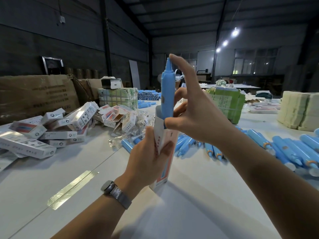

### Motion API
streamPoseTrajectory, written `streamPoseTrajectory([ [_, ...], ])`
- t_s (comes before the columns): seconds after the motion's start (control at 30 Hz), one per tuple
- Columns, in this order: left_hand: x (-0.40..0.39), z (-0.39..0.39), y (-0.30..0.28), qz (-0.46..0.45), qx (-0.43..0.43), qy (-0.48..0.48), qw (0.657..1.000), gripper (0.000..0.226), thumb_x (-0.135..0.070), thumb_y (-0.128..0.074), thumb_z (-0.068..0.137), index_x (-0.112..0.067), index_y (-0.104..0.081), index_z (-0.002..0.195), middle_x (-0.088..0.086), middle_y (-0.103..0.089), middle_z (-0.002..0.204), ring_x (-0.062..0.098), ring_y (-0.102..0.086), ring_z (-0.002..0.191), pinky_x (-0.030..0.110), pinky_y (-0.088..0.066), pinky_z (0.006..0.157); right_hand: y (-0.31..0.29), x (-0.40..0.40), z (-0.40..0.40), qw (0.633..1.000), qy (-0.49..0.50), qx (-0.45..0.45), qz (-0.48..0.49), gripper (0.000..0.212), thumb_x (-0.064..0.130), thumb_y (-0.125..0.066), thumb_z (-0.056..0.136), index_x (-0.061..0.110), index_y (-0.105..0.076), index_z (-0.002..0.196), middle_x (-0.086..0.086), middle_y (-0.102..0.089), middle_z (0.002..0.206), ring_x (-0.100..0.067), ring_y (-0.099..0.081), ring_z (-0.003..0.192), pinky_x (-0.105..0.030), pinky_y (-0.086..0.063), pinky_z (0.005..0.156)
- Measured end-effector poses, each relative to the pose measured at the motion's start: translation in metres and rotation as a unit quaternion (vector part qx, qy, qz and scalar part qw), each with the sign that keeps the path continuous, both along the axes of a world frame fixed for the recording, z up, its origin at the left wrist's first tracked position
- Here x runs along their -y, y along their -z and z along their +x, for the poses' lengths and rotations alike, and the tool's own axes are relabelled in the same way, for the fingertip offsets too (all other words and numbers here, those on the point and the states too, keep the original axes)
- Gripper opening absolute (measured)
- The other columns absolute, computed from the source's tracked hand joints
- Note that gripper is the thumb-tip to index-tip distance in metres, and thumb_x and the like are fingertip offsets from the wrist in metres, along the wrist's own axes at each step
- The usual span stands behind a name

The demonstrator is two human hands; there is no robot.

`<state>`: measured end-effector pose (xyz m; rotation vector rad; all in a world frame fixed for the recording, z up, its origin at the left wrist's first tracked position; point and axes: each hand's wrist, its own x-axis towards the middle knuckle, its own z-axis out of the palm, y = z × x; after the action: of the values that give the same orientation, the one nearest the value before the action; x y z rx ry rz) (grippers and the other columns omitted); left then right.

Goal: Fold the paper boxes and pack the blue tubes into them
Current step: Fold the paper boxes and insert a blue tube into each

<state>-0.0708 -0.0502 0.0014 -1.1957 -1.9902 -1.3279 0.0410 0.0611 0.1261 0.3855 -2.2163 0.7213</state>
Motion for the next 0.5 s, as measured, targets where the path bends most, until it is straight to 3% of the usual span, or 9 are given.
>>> streamPoseTrajectory([
  [0.13, -0.001, 0.0, 0.001, 0.0, 0.016, -0.002, 1.0, 0.042, -0.073, -0.037, 0.082, -0.035, -0.028, 0.099, -0.023, -0.059, 0.089, 0.017, -0.071, 0.073, 0.045, -0.062, 0.06, 0.003, -0.001, -0.002, 0.998, 0.049, -0.031, 0.022, 0.09, 0.013, -0.078, 0.074, 0.039, -0.023, 0.14, 0.001, -0.062, 0.075, -0.015, -0.065, 0.053, -0.035, -0.058, 0.055],
  [0.23, 0.0, 0.0, 0.0, 0.01, 0.017, 0.004, 1.0, 0.04, -0.069, -0.04, 0.084, -0.034, -0.031, 0.101, -0.018, -0.061, 0.089, 0.017, -0.07, 0.075, 0.047, -0.061, 0.062, 0.01, 0.001, -0.008, 0.991, 0.109, -0.062, 0.04, 0.057, 0.024, -0.073, 0.083, 0.03, -0.039, 0.127, 0.001, -0.065, 0.069, -0.014, -0.064, 0.054, -0.037, -0.057, 0.057],
  [0.37, 0.002, -0.003, -0.001, 0.035, 0.023, 0.002, 0.999, 0.038, -0.063, -0.046, 0.082, -0.032, -0.035, 0.102, -0.006, -0.065, 0.084, 0.026, -0.068, 0.075, 0.05, -0.056, 0.062, 0.028, 0.006, -0.018, 0.988, 0.12, -0.062, 0.069, 0.02, 0.028, -0.065, 0.091, 0.019, -0.061, 0.108, 0.005, -0.071, 0.082, -0.017, -0.065, 0.075, -0.038, -0.056, 0.072],
  [0.43, 0.003, -0.005, -0.002, 0.045, 0.039, 0.0, 0.998, 0.038, -0.06, -0.048, 0.081, -0.032, -0.035, 0.103, -0.004, -0.065, 0.087, 0.03, -0.068, 0.08, 0.05, -0.056, 0.065, 0.035, 0.006, -0.024, 0.986, 0.114, -0.068, 0.099, 0.019, 0.029, -0.058, 0.094, 0.015, -0.07, 0.1, 0.008, -0.064, 0.087, -0.019, -0.057, 0.094, -0.039, -0.051, 0.081],
  [0.5, 0.005, -0.008, -0.002, 0.051, 0.036, -0.014, 0.998, 0.04, -0.062, -0.046, 0.08, -0.032, -0.034, 0.104, -0.006, -0.064, 0.086, 0.028, -0.068, 0.077, 0.051, -0.057, 0.063, 0.041, 0.001, -0.031, 0.985, 0.107, -0.072, 0.115, 0.026, 0.029, -0.054, 0.093, 0.014, -0.075, 0.097, 0.006, -0.063, 0.099, -0.018, -0.049, 0.106, -0.031, -0.042, 0.089],
])
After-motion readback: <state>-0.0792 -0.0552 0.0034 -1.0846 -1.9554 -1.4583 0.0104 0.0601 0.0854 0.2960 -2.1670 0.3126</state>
